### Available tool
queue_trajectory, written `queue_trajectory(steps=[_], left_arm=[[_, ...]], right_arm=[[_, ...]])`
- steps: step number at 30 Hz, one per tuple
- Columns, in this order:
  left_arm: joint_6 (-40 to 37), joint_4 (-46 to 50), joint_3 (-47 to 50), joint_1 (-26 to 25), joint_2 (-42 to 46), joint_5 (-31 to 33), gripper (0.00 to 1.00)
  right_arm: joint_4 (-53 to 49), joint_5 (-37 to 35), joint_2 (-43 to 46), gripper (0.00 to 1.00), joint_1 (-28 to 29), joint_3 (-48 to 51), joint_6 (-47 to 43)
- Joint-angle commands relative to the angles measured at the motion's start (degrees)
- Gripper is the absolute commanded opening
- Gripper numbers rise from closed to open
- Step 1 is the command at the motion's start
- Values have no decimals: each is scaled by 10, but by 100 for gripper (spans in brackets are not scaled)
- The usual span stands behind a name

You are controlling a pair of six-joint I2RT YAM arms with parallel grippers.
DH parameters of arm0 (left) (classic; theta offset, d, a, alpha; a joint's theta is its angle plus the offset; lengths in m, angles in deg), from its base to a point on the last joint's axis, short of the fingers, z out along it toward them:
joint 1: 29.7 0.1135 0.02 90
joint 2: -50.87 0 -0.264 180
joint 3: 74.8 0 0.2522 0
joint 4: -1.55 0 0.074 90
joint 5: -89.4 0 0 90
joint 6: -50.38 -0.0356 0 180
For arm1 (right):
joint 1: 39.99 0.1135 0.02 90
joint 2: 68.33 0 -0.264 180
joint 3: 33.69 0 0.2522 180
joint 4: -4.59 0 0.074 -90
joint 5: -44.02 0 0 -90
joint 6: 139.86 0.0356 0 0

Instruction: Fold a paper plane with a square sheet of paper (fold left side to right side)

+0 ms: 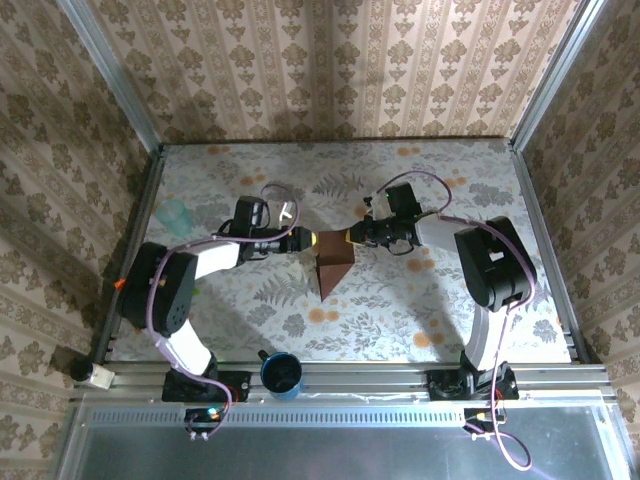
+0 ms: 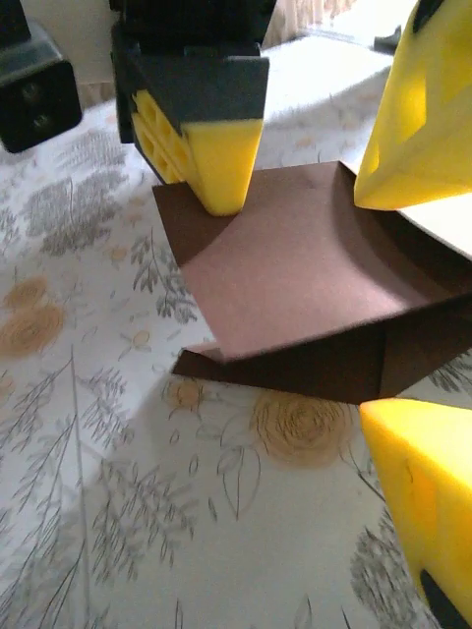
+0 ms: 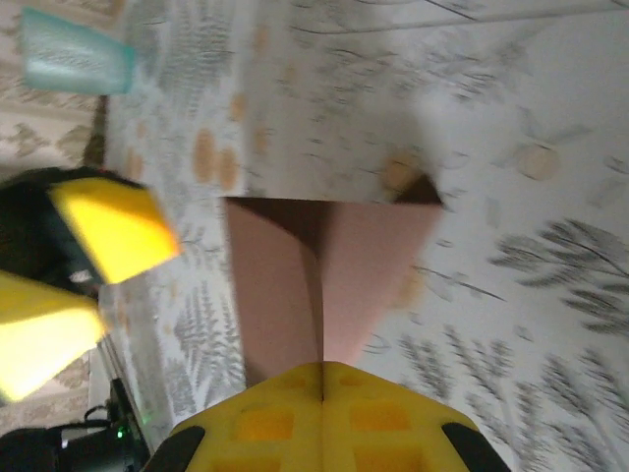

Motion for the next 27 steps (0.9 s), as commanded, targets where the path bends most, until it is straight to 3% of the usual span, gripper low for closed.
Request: queue_trajectory(steps=[1,6,14,21,27], left_arm=[[-119,137,-40,-27,66,113,57],[-192,233,-58,-142,111,246,62],[-198,276,-95,-295,67,401,66],[-196,329,-172,-351,-25,504,66],[-194,367,-223,-368,-87,566,66]], right_arm=[[-34,-34,-8,0,-14,-13,31],[-41,-32,-10,0,-25,-20,71],[-78,-19,-20,0,-25,-45,116],[-82,-19,-18,0,-23,-46,134],[-80,-16,-16,0,-23,-45,146]])
